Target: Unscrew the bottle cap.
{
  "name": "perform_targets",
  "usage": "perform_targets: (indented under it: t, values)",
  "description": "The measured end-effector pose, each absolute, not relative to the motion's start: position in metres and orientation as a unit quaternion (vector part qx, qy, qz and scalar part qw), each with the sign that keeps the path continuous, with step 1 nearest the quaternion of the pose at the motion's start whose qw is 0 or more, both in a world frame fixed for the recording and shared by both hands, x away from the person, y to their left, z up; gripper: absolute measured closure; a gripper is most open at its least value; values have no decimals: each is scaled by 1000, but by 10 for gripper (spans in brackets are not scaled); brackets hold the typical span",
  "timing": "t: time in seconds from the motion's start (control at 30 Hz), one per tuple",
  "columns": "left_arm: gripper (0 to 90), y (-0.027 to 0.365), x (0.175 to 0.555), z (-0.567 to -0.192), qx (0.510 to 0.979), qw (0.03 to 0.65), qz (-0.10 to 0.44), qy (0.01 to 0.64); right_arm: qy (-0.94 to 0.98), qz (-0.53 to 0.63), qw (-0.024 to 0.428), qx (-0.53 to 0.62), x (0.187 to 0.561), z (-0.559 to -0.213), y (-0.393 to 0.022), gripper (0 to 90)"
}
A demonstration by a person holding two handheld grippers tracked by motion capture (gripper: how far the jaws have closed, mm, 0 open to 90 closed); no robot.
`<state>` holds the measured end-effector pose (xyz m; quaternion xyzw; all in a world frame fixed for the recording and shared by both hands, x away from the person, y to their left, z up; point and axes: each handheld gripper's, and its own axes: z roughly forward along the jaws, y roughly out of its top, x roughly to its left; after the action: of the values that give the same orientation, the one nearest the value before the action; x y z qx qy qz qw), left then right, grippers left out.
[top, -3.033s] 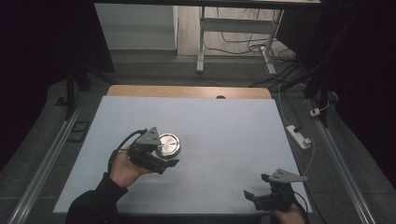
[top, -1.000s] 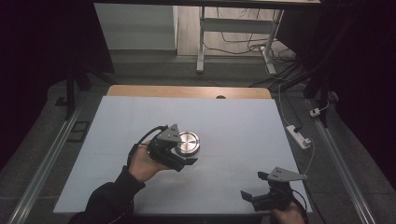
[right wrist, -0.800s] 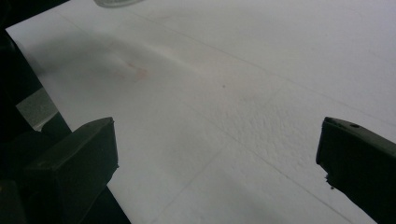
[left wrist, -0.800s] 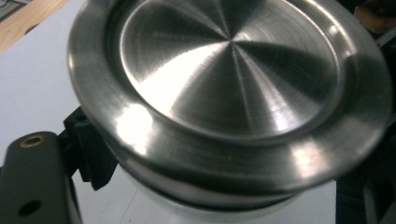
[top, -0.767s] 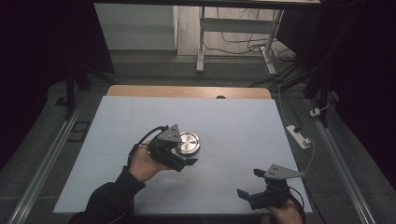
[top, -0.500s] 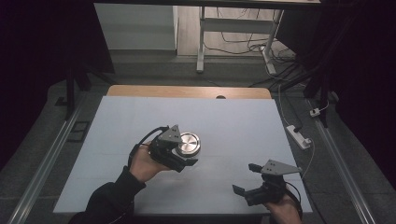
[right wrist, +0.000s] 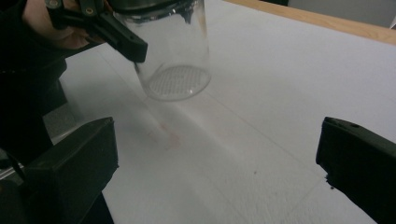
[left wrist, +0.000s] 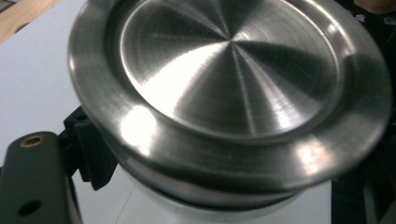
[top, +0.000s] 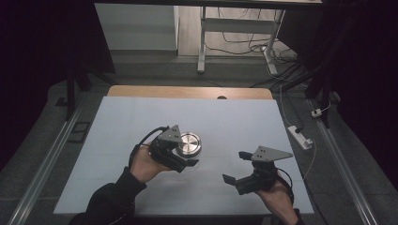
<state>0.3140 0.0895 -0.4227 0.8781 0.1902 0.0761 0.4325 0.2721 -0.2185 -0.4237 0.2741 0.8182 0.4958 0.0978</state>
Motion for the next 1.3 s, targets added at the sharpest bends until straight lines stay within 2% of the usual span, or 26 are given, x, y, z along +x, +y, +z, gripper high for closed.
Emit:
perform_targets:
  t: [0.67,0.83,0.93,1.2,1.3]
  values:
    - [157,85,315,-428,882,428,65,186,828,498,84,245,300,-394,-155,0]
    - [157,83,315,-429,884,424,64,186,831,498,93,232,303,-386,-137,1]
    - [157,82,314,-430,886,420,65,185,835,493,96,226,304,-385,-130,22]
    - [157,80,315,-430,887,409,78,197,848,473,88,221,311,-390,-109,150]
    - [157,80,315,-431,888,409,74,199,853,465,104,215,311,-391,-104,191]
